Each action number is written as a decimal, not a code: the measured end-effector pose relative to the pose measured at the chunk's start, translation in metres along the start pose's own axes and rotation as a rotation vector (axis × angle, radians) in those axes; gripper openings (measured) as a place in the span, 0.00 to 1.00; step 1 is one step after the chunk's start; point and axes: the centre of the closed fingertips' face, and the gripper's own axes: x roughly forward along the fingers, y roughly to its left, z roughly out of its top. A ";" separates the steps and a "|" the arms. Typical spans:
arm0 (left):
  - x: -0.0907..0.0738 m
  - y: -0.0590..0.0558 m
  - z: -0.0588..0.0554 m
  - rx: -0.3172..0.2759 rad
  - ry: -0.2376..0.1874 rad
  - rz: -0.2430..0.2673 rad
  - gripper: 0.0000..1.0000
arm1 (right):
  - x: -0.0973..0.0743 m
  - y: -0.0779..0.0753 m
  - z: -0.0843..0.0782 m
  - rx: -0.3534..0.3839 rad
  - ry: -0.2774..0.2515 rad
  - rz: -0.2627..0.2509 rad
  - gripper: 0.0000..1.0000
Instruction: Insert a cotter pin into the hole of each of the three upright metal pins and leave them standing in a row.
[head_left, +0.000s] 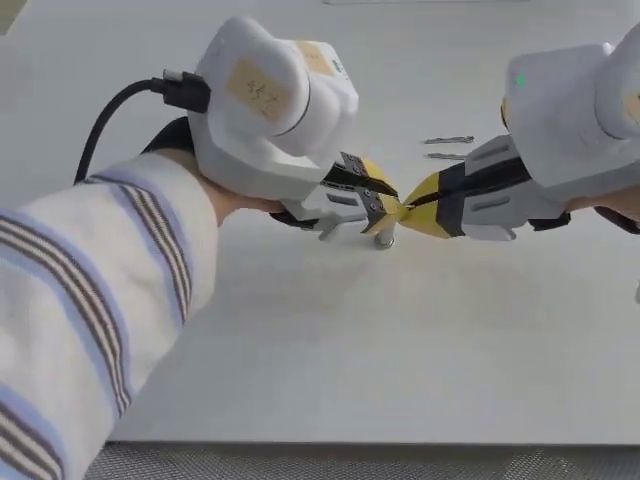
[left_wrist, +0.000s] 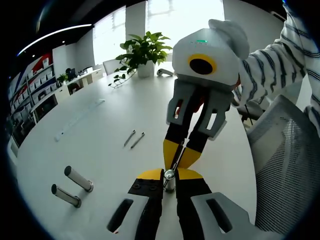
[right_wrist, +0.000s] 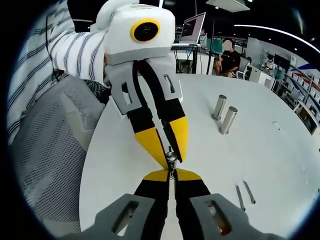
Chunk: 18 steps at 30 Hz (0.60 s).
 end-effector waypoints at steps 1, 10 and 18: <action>0.000 0.000 0.000 0.000 0.001 0.000 0.05 | 0.000 0.000 0.000 0.007 -0.005 -0.003 0.01; -0.001 -0.002 -0.001 -0.017 0.005 0.009 0.05 | -0.011 -0.008 0.000 -0.007 -0.015 -0.047 0.07; -0.002 -0.002 -0.001 -0.035 0.008 0.023 0.05 | -0.018 -0.007 0.003 0.001 -0.030 -0.051 0.00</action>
